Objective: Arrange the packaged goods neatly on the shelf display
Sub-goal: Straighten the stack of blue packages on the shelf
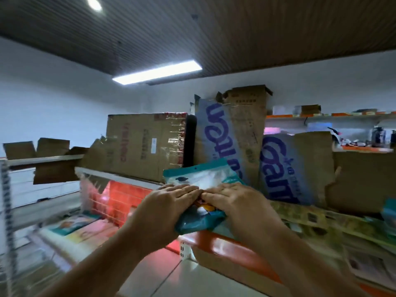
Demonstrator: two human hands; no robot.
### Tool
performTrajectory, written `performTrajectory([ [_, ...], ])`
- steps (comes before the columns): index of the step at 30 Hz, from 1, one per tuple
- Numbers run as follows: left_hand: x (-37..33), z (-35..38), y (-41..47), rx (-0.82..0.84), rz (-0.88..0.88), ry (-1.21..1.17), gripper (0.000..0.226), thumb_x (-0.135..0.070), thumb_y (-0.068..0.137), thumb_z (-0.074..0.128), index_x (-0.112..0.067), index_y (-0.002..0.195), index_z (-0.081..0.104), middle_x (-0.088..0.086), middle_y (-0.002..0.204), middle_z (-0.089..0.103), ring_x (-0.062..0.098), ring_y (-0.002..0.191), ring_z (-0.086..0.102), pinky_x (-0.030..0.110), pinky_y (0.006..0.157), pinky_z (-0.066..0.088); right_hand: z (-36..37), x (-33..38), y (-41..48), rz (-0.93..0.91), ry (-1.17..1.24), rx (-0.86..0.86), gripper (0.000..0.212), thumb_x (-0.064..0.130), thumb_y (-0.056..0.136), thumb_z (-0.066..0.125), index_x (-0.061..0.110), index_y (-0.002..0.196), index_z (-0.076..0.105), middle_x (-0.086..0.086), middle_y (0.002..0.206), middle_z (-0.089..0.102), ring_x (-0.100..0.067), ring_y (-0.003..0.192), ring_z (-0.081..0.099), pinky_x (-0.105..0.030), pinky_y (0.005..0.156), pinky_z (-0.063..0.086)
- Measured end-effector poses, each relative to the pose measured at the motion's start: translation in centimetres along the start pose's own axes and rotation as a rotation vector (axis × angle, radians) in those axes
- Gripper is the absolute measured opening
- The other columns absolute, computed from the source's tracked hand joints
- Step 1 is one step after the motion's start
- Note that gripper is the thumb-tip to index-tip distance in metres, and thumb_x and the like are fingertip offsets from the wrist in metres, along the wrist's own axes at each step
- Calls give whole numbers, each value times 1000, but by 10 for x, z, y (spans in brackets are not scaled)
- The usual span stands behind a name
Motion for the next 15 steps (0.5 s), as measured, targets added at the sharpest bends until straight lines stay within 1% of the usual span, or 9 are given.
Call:
performTrajectory([
  [1,17,-4,-12,11,-20,14,55,-50,88,60,-20,134,65,-5,136,65,8,124,60,22,109,43,8,14,12,-18,-1,17,63,28,66,86,34,126,67,10,121,71,-12,108,69,-32,93,53],
  [2,35,-9,-24,16,-38,26,55,-46,87,65,-21,135,64,-5,137,64,8,125,60,20,110,41,15,29,26,-42,16,30,60,30,71,84,34,128,66,11,124,70,-12,110,68,-32,96,52],
  [4,67,-19,-44,19,-70,36,59,-39,84,75,-22,138,62,-6,139,62,8,127,58,23,110,43,28,56,51,-83,63,27,51,37,79,73,34,130,65,12,128,68,-11,113,66,-32,100,51],
  [5,84,-24,-55,23,-92,40,60,-37,83,78,-23,139,60,-7,140,62,8,127,57,24,109,45,37,70,65,-100,79,20,49,38,81,71,35,129,65,13,128,67,-9,113,66,-30,100,51],
  [8,135,-36,-89,49,-153,34,61,-32,84,77,-24,141,58,-8,141,61,7,128,57,25,108,47,69,111,102,-145,137,17,48,34,81,70,37,129,63,17,128,66,-5,113,64,-27,98,51],
  [10,169,-45,-115,70,-188,41,59,-32,85,73,-24,142,57,-9,142,60,6,129,56,25,107,47,88,143,125,-181,172,13,51,30,80,66,37,131,61,19,130,64,-5,114,63,-28,97,51],
  [13,209,-58,-153,102,-226,56,56,-29,84,70,-23,138,59,-9,138,63,5,124,58,20,104,46,107,190,152,-220,222,-18,54,22,80,53,37,131,62,19,130,64,-6,112,65,-27,94,53],
  [14,224,-62,-167,117,-239,72,56,-29,84,69,-23,139,58,-9,138,62,5,125,58,20,104,45,113,207,161,-235,246,-30,52,20,81,53,37,130,63,19,128,65,-6,110,65,-26,92,54],
  [15,239,-65,-181,131,-255,95,58,-28,85,69,-24,142,57,-10,141,60,3,128,55,21,106,44,120,224,169,-252,271,-37,52,17,81,58,36,129,64,19,126,66,-6,109,66,-25,91,54],
])
Point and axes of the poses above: each hand's wrist, its own y-axis towards the middle knuckle, its own z-axis out of the palm, x = y × z, the point moved 10 cm from there along y, towards the middle knuckle
